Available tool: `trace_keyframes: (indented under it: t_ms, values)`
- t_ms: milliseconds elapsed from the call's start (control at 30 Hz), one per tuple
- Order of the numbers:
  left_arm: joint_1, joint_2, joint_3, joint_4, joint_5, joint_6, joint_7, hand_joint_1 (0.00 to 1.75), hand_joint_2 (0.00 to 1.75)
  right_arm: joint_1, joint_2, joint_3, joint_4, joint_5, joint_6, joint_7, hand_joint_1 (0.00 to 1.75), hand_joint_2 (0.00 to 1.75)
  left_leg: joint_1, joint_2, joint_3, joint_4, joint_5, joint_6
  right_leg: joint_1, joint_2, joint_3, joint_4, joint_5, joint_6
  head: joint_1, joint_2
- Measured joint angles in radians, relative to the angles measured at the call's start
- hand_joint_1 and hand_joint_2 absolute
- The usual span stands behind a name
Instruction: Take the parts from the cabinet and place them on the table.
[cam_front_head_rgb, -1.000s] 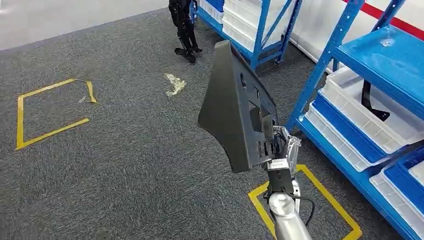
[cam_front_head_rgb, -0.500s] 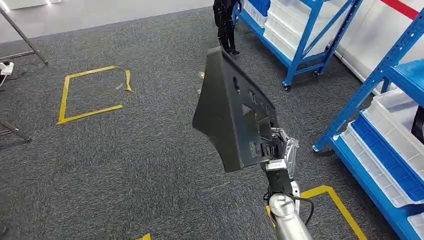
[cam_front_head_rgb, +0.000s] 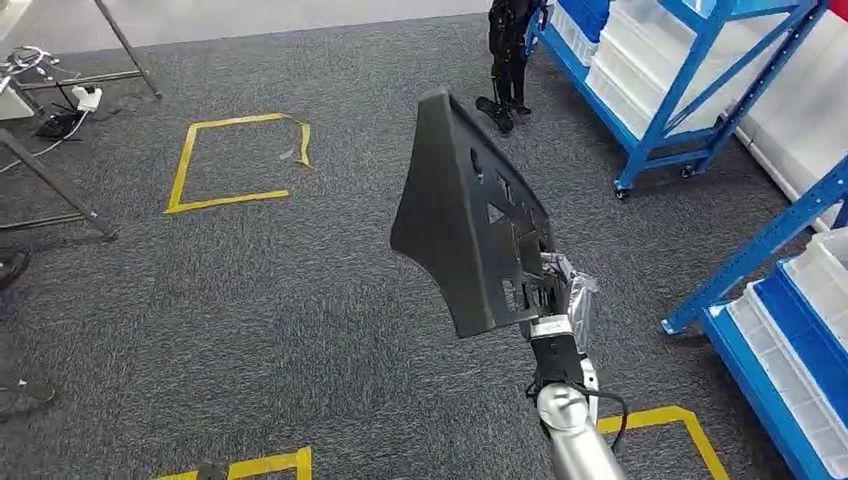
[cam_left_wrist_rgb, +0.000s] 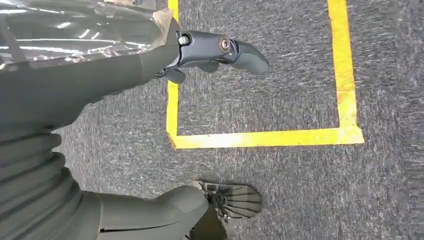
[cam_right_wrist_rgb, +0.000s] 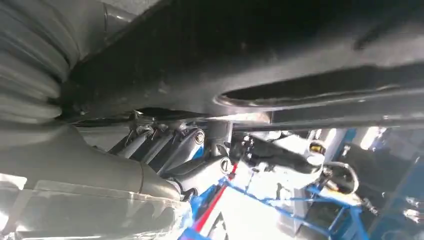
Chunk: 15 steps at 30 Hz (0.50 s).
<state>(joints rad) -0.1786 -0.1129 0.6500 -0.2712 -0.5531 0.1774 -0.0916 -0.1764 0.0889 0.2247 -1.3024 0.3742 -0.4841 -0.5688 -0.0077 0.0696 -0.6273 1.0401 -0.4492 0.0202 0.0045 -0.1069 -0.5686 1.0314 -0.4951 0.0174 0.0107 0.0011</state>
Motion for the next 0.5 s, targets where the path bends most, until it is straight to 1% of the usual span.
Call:
trace_keyframes:
  t_ms: [33, 67, 100, 133, 167, 200, 233, 267, 300, 333, 367, 400, 433, 467, 500]
  values:
    - [0.001, 0.000, 0.000, 0.000, -0.001, 0.002, 0.000, 0.00, 1.75, 0.000, 0.001, 0.002, 0.001, 0.000, 0.000, 0.000, 1.75, 1.75, -0.002, -0.009, -0.002, 0.000, 0.000, 0.002, -0.001, -0.010, 0.001, -0.001, 0.000, 0.001, -0.002, 0.000]
    - [0.003, 0.002, 0.000, 0.000, -0.002, 0.005, 0.000, 0.00, 1.75, -0.001, 0.004, 0.004, 0.001, 0.000, -0.001, -0.001, 1.75, 1.75, -0.006, -0.024, -0.004, -0.002, 0.002, 0.008, -0.004, -0.025, 0.005, -0.003, -0.001, 0.006, -0.001, 0.000]
    - [0.004, 0.003, 0.000, 0.000, -0.002, 0.010, 0.001, 0.00, 1.75, -0.002, 0.005, 0.006, 0.001, 0.001, -0.003, -0.002, 1.75, 1.75, 0.006, -0.037, 0.006, -0.014, 0.011, 0.020, -0.003, -0.018, 0.001, 0.003, -0.009, 0.015, -0.002, 0.000]
    - [0.002, -0.003, 0.000, -0.001, -0.002, 0.014, 0.001, 0.00, 1.75, -0.003, 0.005, 0.007, 0.001, 0.003, -0.004, -0.002, 1.75, 1.75, 0.004, -0.046, 0.008, -0.017, 0.013, 0.024, -0.009, 0.037, -0.007, 0.025, -0.021, 0.016, 0.000, 0.000]
    - [-0.002, 0.000, 0.000, -0.002, -0.002, 0.016, 0.004, 0.00, 1.75, -0.003, 0.004, 0.007, 0.002, 0.005, -0.005, -0.006, 1.75, 1.75, 0.008, -0.057, 0.007, -0.017, 0.015, 0.031, -0.012, 0.077, -0.031, 0.078, -0.045, 0.013, 0.000, 0.000]
    - [-0.008, 0.000, 0.000, -0.002, -0.002, 0.016, 0.005, 0.00, 1.75, -0.002, 0.003, 0.007, 0.003, 0.005, -0.006, -0.008, 1.75, 1.75, 0.009, -0.070, 0.006, -0.017, 0.016, 0.033, -0.013, 0.094, -0.069, 0.155, -0.075, 0.009, 0.002, 0.000]
    - [-0.010, -0.002, 0.000, -0.002, -0.002, 0.016, 0.006, 0.00, 1.75, -0.001, 0.001, 0.008, 0.007, 0.006, -0.006, -0.008, 1.75, 1.75, 0.009, -0.086, 0.005, -0.017, 0.016, 0.034, -0.015, 0.101, -0.112, 0.241, -0.104, 0.008, 0.002, 0.000]
    - [-0.009, -0.003, 0.000, -0.002, -0.002, 0.016, 0.007, 0.00, 1.75, -0.001, 0.001, 0.008, 0.011, 0.006, -0.006, -0.008, 1.75, 1.75, 0.009, -0.102, 0.005, -0.017, 0.016, 0.034, -0.016, 0.103, -0.146, 0.304, -0.119, 0.012, 0.002, 0.000]
    - [-0.008, -0.004, 0.000, -0.002, -0.002, 0.016, 0.010, 0.00, 1.75, -0.001, -0.001, 0.008, 0.014, 0.006, -0.007, -0.009, 1.75, 1.75, 0.010, -0.116, 0.005, -0.016, 0.016, 0.033, -0.017, 0.103, -0.157, 0.315, -0.114, 0.018, 0.001, 0.000]
    - [-0.007, -0.004, 0.000, -0.002, -0.003, 0.015, 0.013, 0.00, 1.75, -0.002, -0.003, 0.008, 0.017, 0.004, -0.008, -0.011, 1.75, 1.75, 0.011, -0.131, 0.006, -0.015, 0.017, 0.032, -0.019, 0.103, -0.144, 0.279, -0.093, 0.028, 0.001, 0.000]
    - [-0.007, -0.004, 0.000, -0.002, -0.005, 0.013, 0.014, 0.00, 1.75, -0.003, -0.003, 0.008, 0.020, 0.002, -0.010, -0.013, 1.75, 1.75, 0.014, -0.146, 0.007, -0.015, 0.017, 0.030, -0.023, 0.105, -0.109, 0.200, -0.056, 0.042, 0.001, 0.000]
    - [-0.008, -0.004, 0.000, -0.002, -0.008, 0.013, 0.014, 0.00, 1.75, -0.004, -0.003, 0.008, 0.023, 0.001, -0.013, -0.015, 1.75, 1.75, 0.017, -0.159, 0.007, -0.012, 0.017, 0.026, -0.030, 0.117, -0.065, 0.107, -0.017, 0.055, 0.001, 0.000]
    - [-0.009, -0.003, 0.000, -0.003, -0.008, 0.011, 0.015, 0.00, 1.75, -0.006, -0.003, 0.008, 0.026, 0.000, -0.016, -0.018, 1.75, 1.75, 0.019, -0.173, 0.003, -0.005, 0.014, 0.018, -0.044, 0.163, -0.025, 0.020, 0.008, 0.066, 0.002, 0.000]
    - [-0.010, -0.001, 0.000, -0.003, -0.009, 0.010, 0.016, 0.00, 1.75, -0.008, -0.003, 0.009, 0.030, 0.000, -0.017, -0.019, 1.75, 1.75, 0.012, -0.183, -0.002, 0.003, 0.009, 0.008, -0.037, 0.169, -0.017, 0.013, 0.004, 0.052, 0.002, 0.000]
    - [-0.009, -0.001, -0.001, -0.003, -0.009, 0.010, 0.016, 0.00, 1.75, -0.009, -0.003, 0.010, 0.032, -0.002, -0.018, -0.021, 1.75, 1.75, 0.014, -0.187, -0.005, -0.001, 0.012, 0.004, -0.034, 0.154, -0.017, 0.015, 0.007, 0.042, -0.001, 0.000]
